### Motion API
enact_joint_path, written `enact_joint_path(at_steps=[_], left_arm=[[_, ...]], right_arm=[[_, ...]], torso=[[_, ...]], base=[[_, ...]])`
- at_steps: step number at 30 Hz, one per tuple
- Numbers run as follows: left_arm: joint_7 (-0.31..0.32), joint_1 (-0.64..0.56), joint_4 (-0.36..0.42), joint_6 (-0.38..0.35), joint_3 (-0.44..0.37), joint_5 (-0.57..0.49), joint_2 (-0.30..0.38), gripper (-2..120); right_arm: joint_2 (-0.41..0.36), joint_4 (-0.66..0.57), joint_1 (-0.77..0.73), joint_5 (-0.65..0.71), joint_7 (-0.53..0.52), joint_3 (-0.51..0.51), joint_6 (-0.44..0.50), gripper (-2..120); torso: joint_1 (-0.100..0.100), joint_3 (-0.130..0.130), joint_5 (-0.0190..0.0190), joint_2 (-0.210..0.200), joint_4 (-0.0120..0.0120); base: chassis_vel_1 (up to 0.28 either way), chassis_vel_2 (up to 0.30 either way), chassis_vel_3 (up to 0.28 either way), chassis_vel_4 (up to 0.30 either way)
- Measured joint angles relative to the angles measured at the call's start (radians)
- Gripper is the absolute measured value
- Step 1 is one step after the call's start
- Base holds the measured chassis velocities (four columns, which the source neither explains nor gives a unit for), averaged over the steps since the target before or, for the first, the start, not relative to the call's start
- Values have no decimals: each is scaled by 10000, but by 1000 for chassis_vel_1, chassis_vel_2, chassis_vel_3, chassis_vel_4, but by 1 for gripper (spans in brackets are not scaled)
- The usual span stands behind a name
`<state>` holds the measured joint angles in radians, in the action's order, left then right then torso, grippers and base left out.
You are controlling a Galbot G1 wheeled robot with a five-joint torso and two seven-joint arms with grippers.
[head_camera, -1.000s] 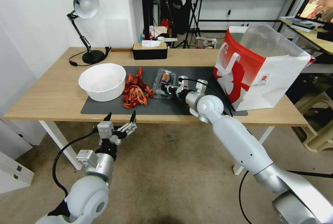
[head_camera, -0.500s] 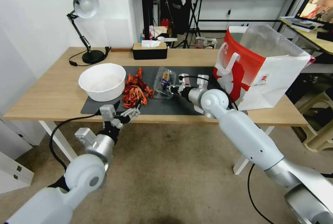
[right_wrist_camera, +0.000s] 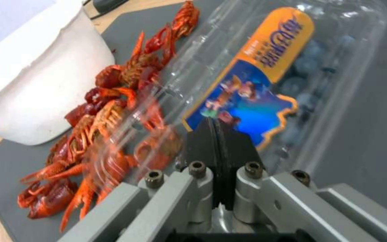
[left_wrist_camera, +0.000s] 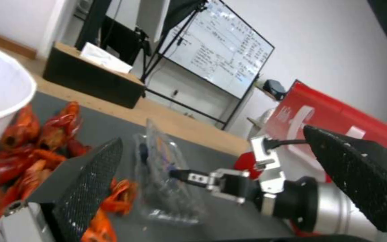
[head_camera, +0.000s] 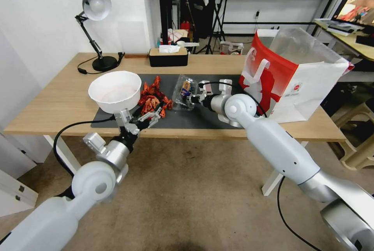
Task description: Close the takeout container lid, then place the container into the takeout bag.
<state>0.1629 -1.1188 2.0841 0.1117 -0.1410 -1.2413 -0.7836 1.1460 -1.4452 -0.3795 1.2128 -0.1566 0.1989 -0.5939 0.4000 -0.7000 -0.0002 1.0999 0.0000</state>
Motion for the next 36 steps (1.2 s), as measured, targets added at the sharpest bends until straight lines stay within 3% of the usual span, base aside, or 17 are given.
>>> enact_joint_path(at_steps=[7, 11, 16, 26, 31, 36], left_arm=[[-107, 1221, -185, -548, 34, -1606, 171, 100], [65, 2362, -790, -1145, 123, -3081, 127, 100], [-308, 3228, -1362, -1662, 251, -4180, 151, 100], [-1002, 4483, -2281, -2083, 965, -4806, -41, 99], [-1487, 5456, -3058, -2523, 1784, -5068, -112, 100], [-1520, 6133, -3624, -2822, 2242, -5192, -242, 100]], right_arm=[[337, 419, 450, -34, -27, 442, -89, 0], [515, 563, 633, -122, -35, 658, -138, 0], [629, 655, 705, -216, -41, 767, -145, 0], [691, 729, 813, -329, -21, 887, -139, 0], [591, 697, 783, -411, -80, 871, -139, 0], [527, 622, 668, -423, -136, 824, -142, 0]], torso=[[0, -1, 0, 2, 1], [0, -1, 1, 1, -1], [1, -1, 2, 1, 0], [0, -2, 1, 1, -1], [0, -1, 2, 1, 0], [0, -2, 2, 1, 0]], base=[[0, 0, 0, 0], [0, 0, 0, 0], [0, 0, 0, 0], [0, 0, 0, 0], [0, 0, 0, 0], [0, 0, 0, 0]])
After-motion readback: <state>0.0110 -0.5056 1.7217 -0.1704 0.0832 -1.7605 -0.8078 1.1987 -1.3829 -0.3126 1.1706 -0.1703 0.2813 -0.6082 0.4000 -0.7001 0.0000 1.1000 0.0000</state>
